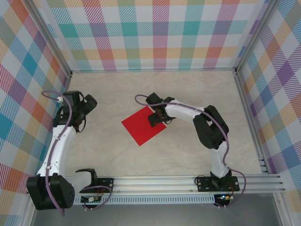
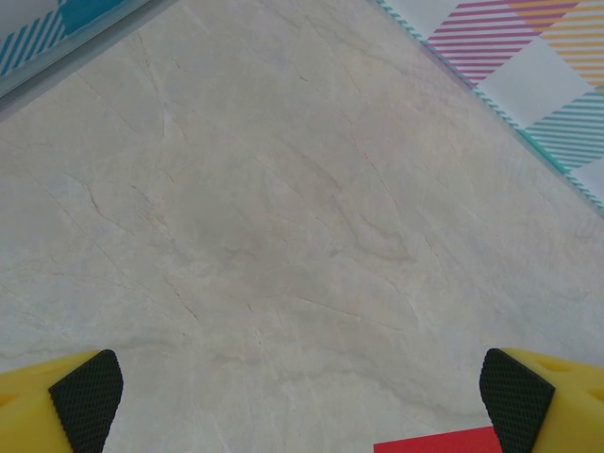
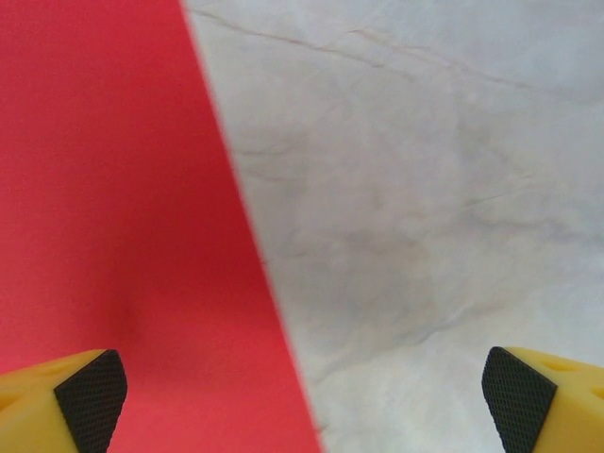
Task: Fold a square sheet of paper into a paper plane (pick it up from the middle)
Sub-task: Move the square sheet of paper to the center of the table.
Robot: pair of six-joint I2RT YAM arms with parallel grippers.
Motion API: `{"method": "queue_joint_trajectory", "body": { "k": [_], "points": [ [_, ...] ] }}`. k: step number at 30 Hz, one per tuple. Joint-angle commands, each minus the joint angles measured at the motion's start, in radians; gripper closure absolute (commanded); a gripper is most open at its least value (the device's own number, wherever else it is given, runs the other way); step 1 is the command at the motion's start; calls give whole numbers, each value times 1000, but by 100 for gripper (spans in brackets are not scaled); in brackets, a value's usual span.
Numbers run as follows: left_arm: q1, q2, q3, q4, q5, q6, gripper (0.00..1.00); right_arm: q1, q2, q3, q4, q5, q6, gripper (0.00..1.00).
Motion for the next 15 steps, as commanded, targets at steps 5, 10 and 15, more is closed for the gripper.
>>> {"method": "queue_joint_trajectory", "body": {
  "k": [5,10,15],
  "points": [
    [18,25,-4,-20,17,-7,0,63,62,142,-56,-121,105,0],
    [17,37,-4,-21,27,-3,0,89,167,241,-69,-138,128,0],
    [17,41,-4,-20,34,-1,0,89,225,277,-79,-137,146,0]
  ]
}}
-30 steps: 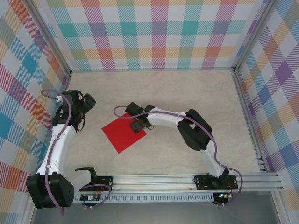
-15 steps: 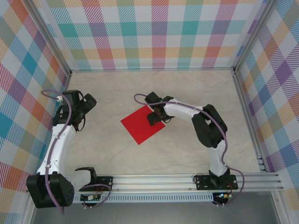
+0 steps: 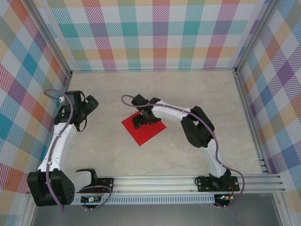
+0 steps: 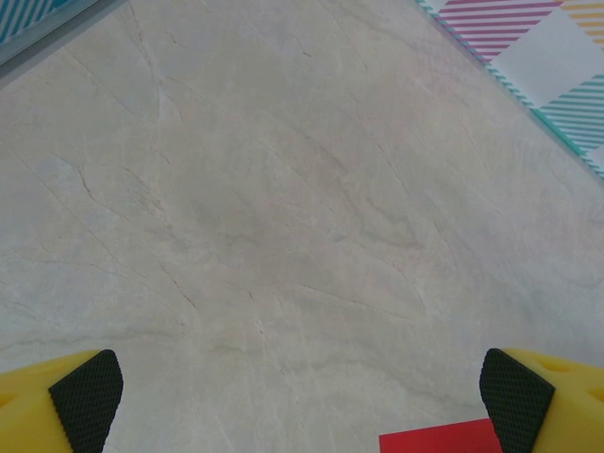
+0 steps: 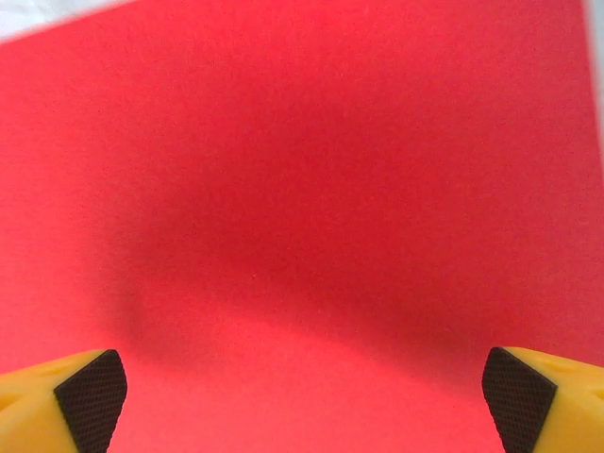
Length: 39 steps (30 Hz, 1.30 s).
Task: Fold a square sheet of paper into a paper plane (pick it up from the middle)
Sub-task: Move the square sheet of paper to the center of the table, then fold the square sheet of paper in half at the center of the table.
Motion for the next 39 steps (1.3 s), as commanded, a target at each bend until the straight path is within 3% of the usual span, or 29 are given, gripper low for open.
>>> {"method": "queue_joint_trajectory", "body": {
  "k": [1,10,15,20,27,31,39],
  "points": [
    [17,6,-4,-17,17,-1,0,-6,33,32,-53,-1,36,0],
    [18,13,-9,-11,31,0,0,-9,2,-108,-118,26,81,0],
    [17,18,-12,-4,48,0,0,-13,-114,-315,-153,50,238,0],
    [18,22,-13,2,60,-2,0,-12,-222,-504,-100,-42,382,0],
    [18,37,-7,-1,85,0,0,-13,-262,-358,-158,2,312,0],
    [18,45,-5,-7,90,8,0,-13,-196,-265,-180,-21,259,0],
    [18,60,-2,-4,99,11,0,-16,-126,-247,-177,-56,218,0]
  ]
}}
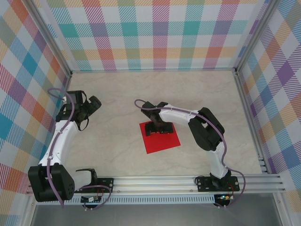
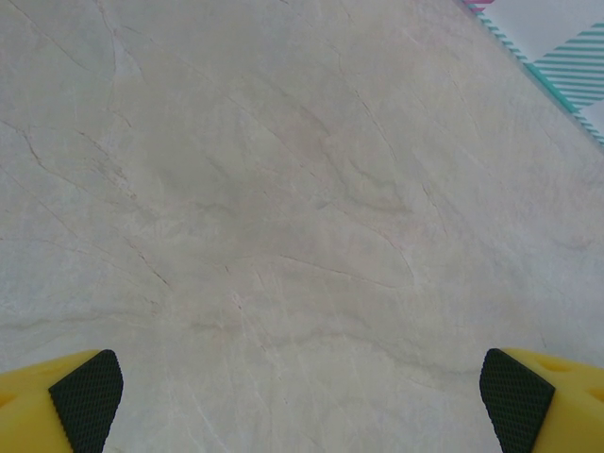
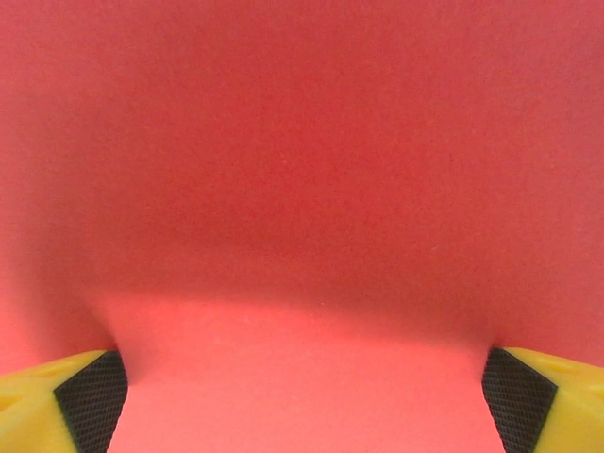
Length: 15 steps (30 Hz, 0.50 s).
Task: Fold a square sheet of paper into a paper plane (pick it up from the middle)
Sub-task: Fold the square sheet of paper in half at the center of the table.
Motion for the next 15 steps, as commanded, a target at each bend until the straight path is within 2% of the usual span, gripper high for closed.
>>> {"method": "queue_joint_trajectory", "body": {
  "k": [1,6,15],
  "points": [
    [17,13,-1,-9,15,9,0,-6,41,2,-45,-32,-34,0],
    [17,16,0,-10,19,10,0,-16,79,-23,-31,-64,-49,0],
    [17,17,4,-18,25,12,0,-21,131,-53,-15,-43,-46,4]
  ]
}}
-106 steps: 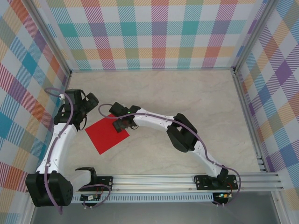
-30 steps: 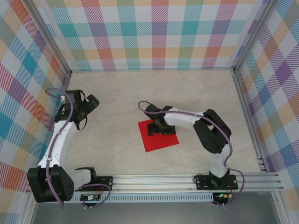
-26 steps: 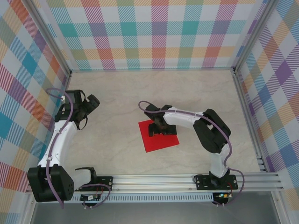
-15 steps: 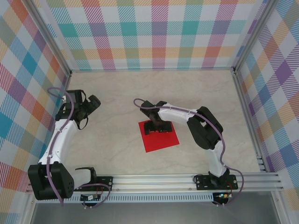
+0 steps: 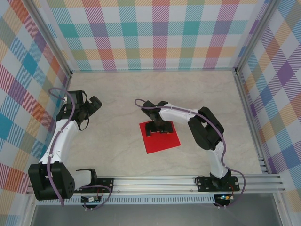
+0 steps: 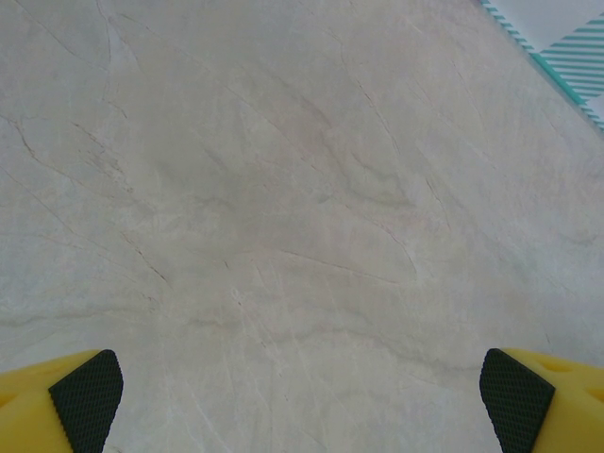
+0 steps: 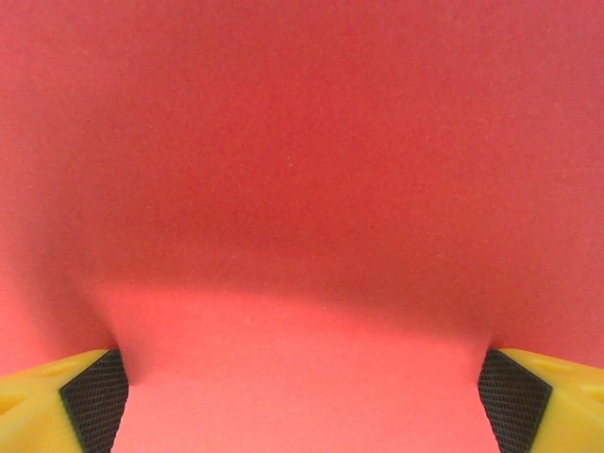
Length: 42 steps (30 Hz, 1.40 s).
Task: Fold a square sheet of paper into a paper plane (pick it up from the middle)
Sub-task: Fold the square sheet of paper in half at the center of the table.
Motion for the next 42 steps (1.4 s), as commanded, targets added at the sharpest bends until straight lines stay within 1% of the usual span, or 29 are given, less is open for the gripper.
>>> {"method": "queue_joint_trajectory", "body": {
  "k": [1,15,18,19,22,23,26,28,30,32,35,38,40,42],
  "points": [
    [16,4,4,-18,18,13,0,-9,109,-72,7,-24,-18,4],
    [16,7,6,-20,34,15,0,-34,51,-108,33,-8,-5,16],
    [16,10,5,-20,37,16,0,-34,19,-113,59,-33,-11,23],
    [16,12,4,-17,41,16,0,-34,3,-119,80,-53,-15,28],
    [15,21,3,-10,68,15,0,-34,-36,-123,137,-119,-18,52],
    [16,23,0,-4,86,15,0,-34,-43,-118,150,-138,-12,57],
    [14,35,-7,15,141,6,0,-34,-81,-126,212,-190,12,66],
    [9,46,-14,29,181,-1,2,-34,-123,-148,277,-230,29,69],
    [-5,54,-24,47,218,-12,3,-35,-172,-179,356,-286,34,71],
    [-33,65,-40,73,256,-25,4,-46,-225,-222,461,-380,43,73],
    [-88,76,-69,108,282,-46,6,-82,-277,-293,597,-530,82,72],
    [-148,85,-106,159,306,-69,6,-121,-301,-360,705,-638,122,73],
    [-181,95,-125,188,323,-86,7,-143,-301,-393,744,-669,144,74],
    [-215,113,-143,217,340,-102,7,-162,-294,-417,768,-691,161,78]
  ]
}}
